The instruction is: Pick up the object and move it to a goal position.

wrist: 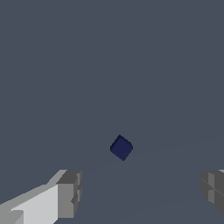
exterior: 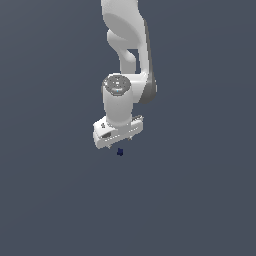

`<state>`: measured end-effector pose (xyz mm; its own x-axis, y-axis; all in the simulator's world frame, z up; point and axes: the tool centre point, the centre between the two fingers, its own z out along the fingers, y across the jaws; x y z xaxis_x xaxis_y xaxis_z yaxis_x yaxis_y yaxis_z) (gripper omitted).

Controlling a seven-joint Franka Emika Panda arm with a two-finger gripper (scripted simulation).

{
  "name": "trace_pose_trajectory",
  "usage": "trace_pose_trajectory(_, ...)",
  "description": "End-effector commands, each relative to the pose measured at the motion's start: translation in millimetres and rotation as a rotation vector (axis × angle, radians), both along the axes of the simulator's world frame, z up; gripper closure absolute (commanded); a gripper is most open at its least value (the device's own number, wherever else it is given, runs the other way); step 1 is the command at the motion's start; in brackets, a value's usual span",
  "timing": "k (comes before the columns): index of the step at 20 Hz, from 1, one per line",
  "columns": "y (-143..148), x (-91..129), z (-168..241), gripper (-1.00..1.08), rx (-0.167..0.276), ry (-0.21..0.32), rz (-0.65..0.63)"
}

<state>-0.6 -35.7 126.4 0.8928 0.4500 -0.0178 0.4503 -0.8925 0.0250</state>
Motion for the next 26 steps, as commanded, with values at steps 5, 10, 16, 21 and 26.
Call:
trace_pose_trajectory(5, -2, -2, -13, -0.92, 0.002, 0.006, 0.182)
trace_pose_trajectory(10, -3, -4, -23, -0.92, 0.006, 0.010, 0.320)
trace_pose_trajectory(16, -4, -6, -34, -0.92, 0.011, 0.014, 0.487)
trace_pose_trajectory(21, -4, -7, -44, -0.92, 0.016, 0.015, 0.625)
trace_pose_trajectory(26, -4, -9, -52, -0.92, 0.022, 0.014, 0.755)
